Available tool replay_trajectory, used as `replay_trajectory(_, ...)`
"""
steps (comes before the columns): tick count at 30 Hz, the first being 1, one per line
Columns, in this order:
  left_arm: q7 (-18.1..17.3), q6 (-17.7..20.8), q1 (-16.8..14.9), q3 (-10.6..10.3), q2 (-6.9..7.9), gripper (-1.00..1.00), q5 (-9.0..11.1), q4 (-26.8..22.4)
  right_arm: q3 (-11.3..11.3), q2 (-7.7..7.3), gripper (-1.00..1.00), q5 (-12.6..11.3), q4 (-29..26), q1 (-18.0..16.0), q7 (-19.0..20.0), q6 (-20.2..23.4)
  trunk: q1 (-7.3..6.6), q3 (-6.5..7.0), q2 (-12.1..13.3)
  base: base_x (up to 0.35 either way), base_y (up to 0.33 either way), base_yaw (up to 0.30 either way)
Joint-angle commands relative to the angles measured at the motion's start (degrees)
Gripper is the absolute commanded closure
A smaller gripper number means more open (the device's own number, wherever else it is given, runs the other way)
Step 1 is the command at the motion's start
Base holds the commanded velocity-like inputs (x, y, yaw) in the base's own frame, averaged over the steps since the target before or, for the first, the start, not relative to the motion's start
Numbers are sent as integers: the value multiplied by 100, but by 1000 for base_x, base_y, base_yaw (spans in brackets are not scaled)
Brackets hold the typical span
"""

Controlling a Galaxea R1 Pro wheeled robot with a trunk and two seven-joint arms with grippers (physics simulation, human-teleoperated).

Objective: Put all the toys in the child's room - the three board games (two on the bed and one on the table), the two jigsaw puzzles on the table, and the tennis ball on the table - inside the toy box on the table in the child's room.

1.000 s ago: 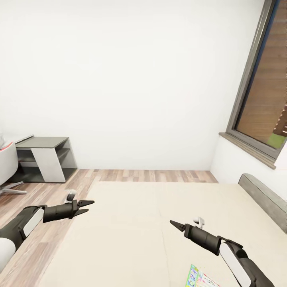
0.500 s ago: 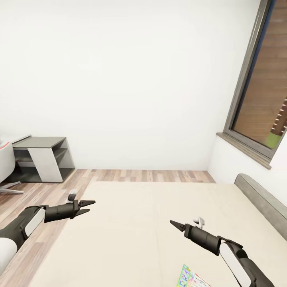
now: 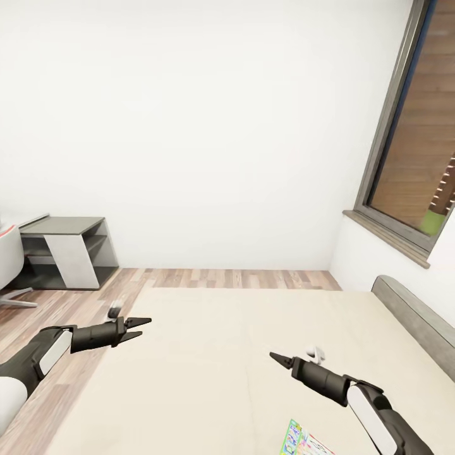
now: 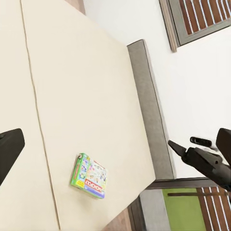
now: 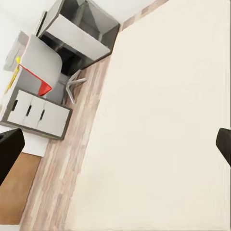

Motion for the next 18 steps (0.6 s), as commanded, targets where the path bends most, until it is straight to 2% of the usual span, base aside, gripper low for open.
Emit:
replay_trajectory(1,-4,34,-7,-29,2,-100,42,1,9,14,-100,-44,7,-16,-328,161,4,-14,-14,0,0,0)
replay_trajectory(6,-7,34,-7,-29,-53,-100,44,1,5,90,-100,-54,19,-48,-1436,526,4,-14,-14,0,0,0)
replay_trajectory(7,-7,36,-7,-29,-79,-100,44,1,3,146,-100,-60,22,-57,-1924,610,4,-14,-14,0,0,0)
replay_trajectory(11,-17,46,-7,-29,-119,-100,47,-14,-10,270,-100,-76,40,-69,-2780,698,4,-14,-14,0,0,0)
replay_trajectory(14,-37,71,-7,-29,-144,-100,54,-33,-27,351,-100,-86,56,-74,-3304,738,4,-14,-14,0,0,0)
replay_trajectory(18,-55,114,-7,-29,-171,-100,63,-49,-35,387,-100,-85,59,-76,-3526,752,4,-14,-14,0,0,0)
